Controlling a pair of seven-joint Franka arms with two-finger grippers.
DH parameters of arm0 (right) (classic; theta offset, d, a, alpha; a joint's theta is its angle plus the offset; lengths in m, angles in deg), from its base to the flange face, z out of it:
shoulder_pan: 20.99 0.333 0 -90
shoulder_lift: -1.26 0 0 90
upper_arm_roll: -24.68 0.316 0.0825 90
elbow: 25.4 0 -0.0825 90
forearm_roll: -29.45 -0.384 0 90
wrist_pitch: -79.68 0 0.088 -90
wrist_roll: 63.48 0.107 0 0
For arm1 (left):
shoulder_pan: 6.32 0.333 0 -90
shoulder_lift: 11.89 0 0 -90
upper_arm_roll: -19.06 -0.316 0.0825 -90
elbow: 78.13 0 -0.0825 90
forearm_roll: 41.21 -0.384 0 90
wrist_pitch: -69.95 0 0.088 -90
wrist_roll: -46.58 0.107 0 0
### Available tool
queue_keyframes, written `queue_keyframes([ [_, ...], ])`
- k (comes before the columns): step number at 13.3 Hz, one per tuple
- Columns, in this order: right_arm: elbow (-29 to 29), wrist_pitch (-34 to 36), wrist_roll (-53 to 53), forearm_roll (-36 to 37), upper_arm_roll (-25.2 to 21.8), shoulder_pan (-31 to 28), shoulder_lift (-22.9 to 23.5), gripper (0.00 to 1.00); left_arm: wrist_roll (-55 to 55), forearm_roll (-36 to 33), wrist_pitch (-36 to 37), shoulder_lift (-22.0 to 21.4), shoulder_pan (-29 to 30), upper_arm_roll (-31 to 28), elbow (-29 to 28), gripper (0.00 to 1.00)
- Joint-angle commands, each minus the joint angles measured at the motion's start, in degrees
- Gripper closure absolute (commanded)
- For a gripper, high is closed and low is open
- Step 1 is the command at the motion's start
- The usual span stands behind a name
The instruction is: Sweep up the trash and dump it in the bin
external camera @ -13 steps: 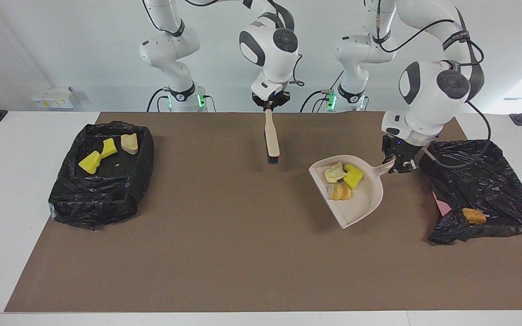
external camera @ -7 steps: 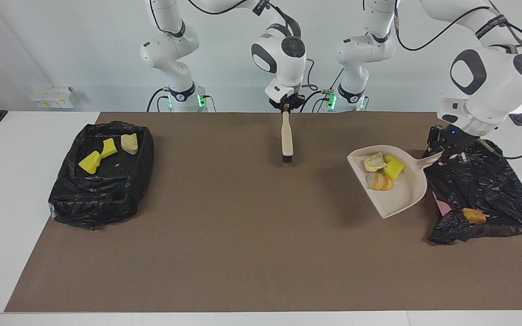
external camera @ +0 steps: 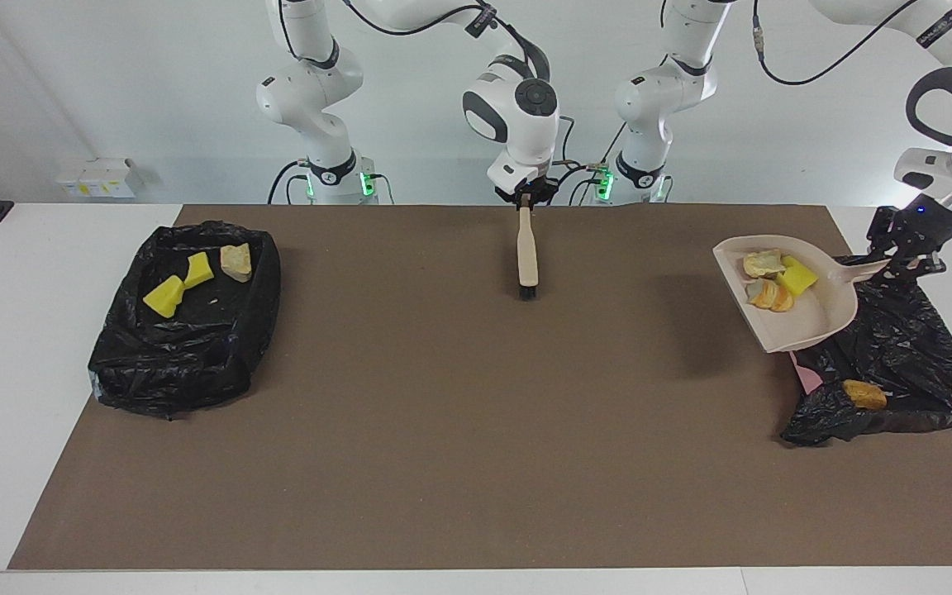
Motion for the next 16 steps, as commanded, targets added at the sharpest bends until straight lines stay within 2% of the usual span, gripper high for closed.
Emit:
queue_keyframes([
  [1,-1.89,-3.28,-0.19,-1.17,-0.17,0.22,-0.43,1.00,6.64,-2.63,-2.68,0.70,3.62,0.69,1.19,1.00],
  [2,-2.50,-3.90,-0.10,-1.17,-0.17,0.14,-0.52,0.96,6.83,-4.56,-4.26,0.87,4.33,0.60,1.19,1.00],
  [3,-2.68,-3.82,-0.10,-1.17,-0.17,0.13,-0.61,0.84,7.01,-7.62,-6.19,1.05,4.77,-0.01,1.27,1.00],
  [4,-2.68,-3.73,-0.10,-1.17,-0.17,0.13,-0.52,0.66,7.10,-10.26,-7.34,1.92,4.86,-0.10,2.67,1.00],
  [6,-2.16,-3.73,0.25,-1.17,-0.26,-0.04,-0.26,0.57,6.66,-15.80,-7.61,3.33,4.86,-0.19,5.05,1.00],
  [8,-1.02,-4.08,0.25,-0.64,-0.43,-0.22,0.09,0.50,5.61,-20.55,-9.01,4.03,4.95,-0.19,5.41,1.00],
  [10,0.82,-3.91,0.34,-0.64,-0.70,-2.49,-0.78,0.39,2.29,-26.51,-11.56,4.21,4.78,-0.19,5.41,1.00],
  [11,1.79,-3.47,0.34,-0.64,-0.61,-4.94,-2.79,0.35,-0.43,-30.99,-11.74,4.21,4.08,-0.10,5.32,1.00],
  [13,1.80,-1.20,0.35,-0.64,-0.87,-9.25,-9.45,0.32,-9.37,-39.60,-10.61,3.95,1.45,-0.01,5.14,1.00],
  [14,2.15,2.13,0.25,-0.64,-0.96,-13.10,-12.01,0.25,-13.86,-42.60,-9.47,3.52,-0.31,-0.01,4.62,1.00],
  [15,2.76,5.90,-0.36,0.14,-0.96,-17.05,-14.04,0.09,-16.69,-46.03,-7.37,3.34,-1.45,-0.01,4.62,1.00],
  [16,3.81,9.51,-3.93,2.32,-0.96,-20.14,-16.14,0.04,-18.29,-48.93,-6.04,3.16,-2.51,-0.01,4.53,1.00],
])
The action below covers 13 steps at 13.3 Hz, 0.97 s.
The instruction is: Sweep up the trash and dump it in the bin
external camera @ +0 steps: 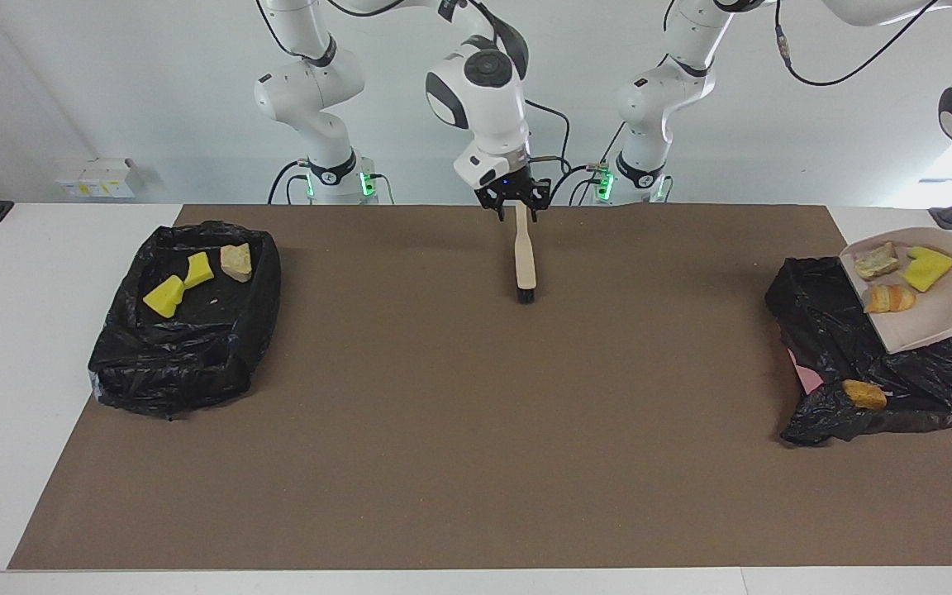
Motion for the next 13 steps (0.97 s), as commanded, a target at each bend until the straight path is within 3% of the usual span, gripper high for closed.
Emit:
queue_keyframes([
  [1,2.02,8.88,-7.81,2.55,0.35,-9.41,-6.18,0.00,-4.78,-7.30,4.90,-0.75,-3.65,-0.56,0.48,1.00],
  [4,12.56,21.28,-19.68,3.95,0.34,-20.67,-6.28,0.00,-7.67,-14.42,8.43,-3.03,-7.43,-0.56,-2.58,1.00],
  [6,17.49,23.94,-24.09,12.01,0.26,-24.64,-5.93,0.00,-10.14,-17.24,10.97,-3.83,-9.19,-0.56,-3.47,1.00],
  [9,27.06,29.55,-26.48,17.04,-0.89,-27.19,-4.97,0.00,-16.45,-22.60,17.73,-4.09,-13.75,-0.56,-3.30,1.00],
  [13,45.95,40.02,-31.21,20.93,-1.76,-28.34,7.15,0.00,-26.64,-21.74,23.98,-4.18,-17.98,-0.21,-3.04,1.00],
])
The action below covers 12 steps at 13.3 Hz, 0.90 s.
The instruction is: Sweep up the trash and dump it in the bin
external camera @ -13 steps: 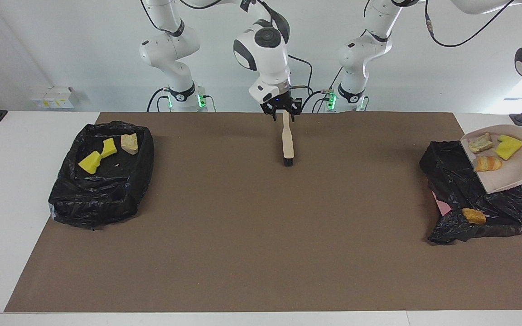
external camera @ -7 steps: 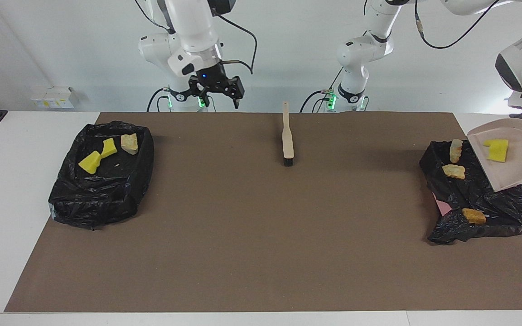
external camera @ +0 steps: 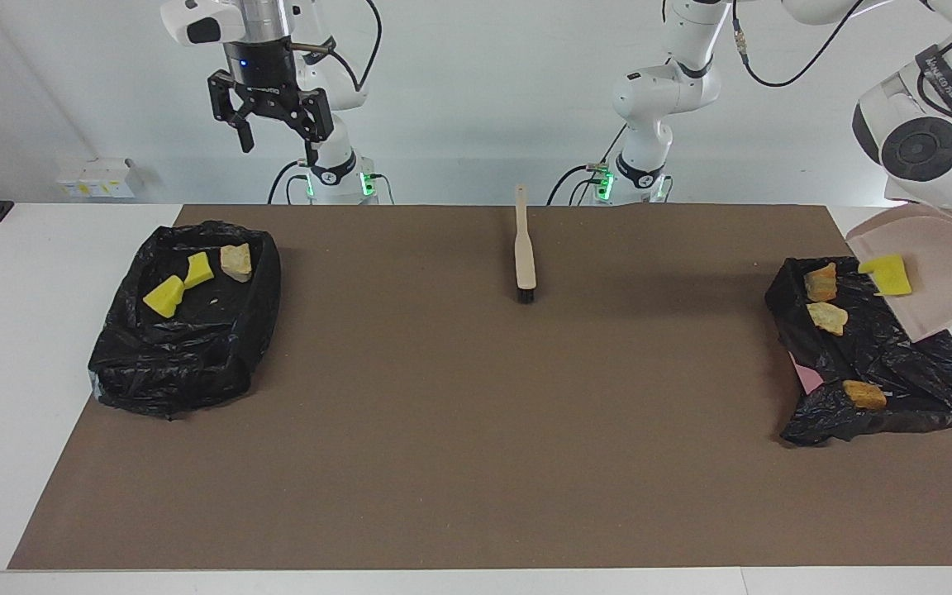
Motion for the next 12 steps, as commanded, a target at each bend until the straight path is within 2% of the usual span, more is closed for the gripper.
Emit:
queue_keyframes([
  [1,13.34,4.56,-5.13,1.38,-0.88,-1.07,9.63,0.00,-9.11,1.02,4.41,-1.49,-2.87,-0.47,-1.39,1.00],
  [2,13.44,4.74,-6.37,1.47,-1.15,-1.16,9.99,0.00,-12.45,3.74,5.56,-1.49,-3.48,-0.47,-1.38,1.00],
  [4,12.48,4.74,-6.64,1.03,-1.06,-1.16,8.85,0.00,-13.89,4.38,5.23,-1.66,-2.62,-0.65,-1.38,1.00],
  [6,5.83,4.30,-6.64,0.06,-1.42,-2.73,4.92,0.00,-12.85,3.16,4.00,-1.58,-2.00,-1.00,-1.30,1.00],
  [10,-5.70,-0.07,-6.03,-5.55,-1.77,-5.54,-2.13,0.00,0.48,-2.20,-0.39,-1.40,-0.51,-1.00,-0.60,1.00],
  [12,-6.08,-0.97,-6.55,-6.00,-1.77,-6.52,-2.23,0.00,8.56,-1.60,-2.68,-1.66,1.16,-1.00,1.33,1.00],
])
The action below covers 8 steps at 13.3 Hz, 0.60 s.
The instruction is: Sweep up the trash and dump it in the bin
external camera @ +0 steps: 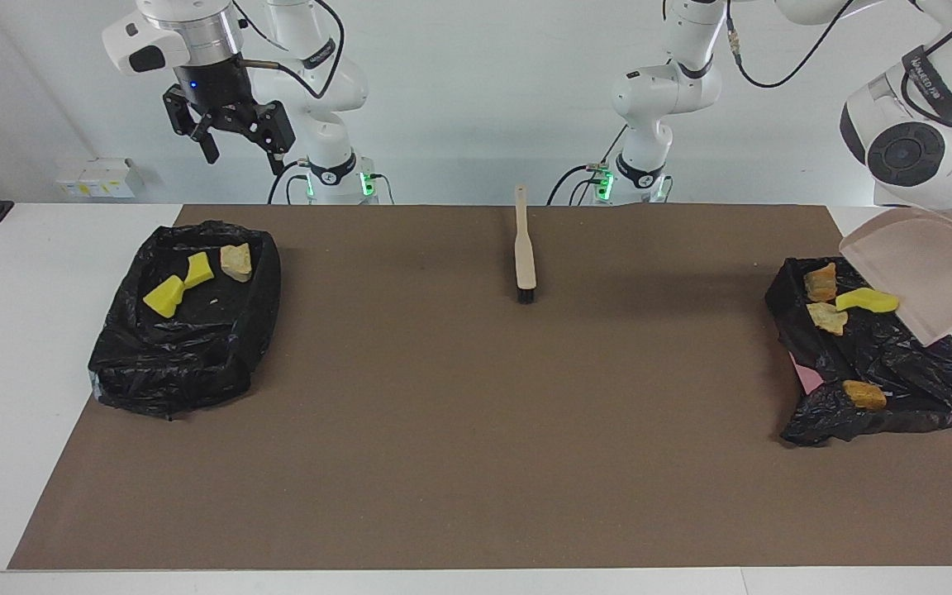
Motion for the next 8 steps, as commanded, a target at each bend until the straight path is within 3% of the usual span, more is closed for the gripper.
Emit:
queue_keyframes([
  [1,-4.08,-2.57,-1.43,-1.66,0.13,-1.72,-2.75,0.00,9.84,-0.56,-3.65,-1.37,2.26,0.06,1.40,1.00],
  [4,-3.38,-2.66,-1.52,-1.13,0.13,-1.81,-2.13,0.00,8.64,1.98,-2.96,-1.37,1.48,0.14,1.67,1.00],
  [8,-3.38,-2.83,-1.70,-0.96,0.04,-1.81,-2.13,0.00,2.60,11.11,0.46,-1.90,0.69,1.11,2.90,1.00],
])
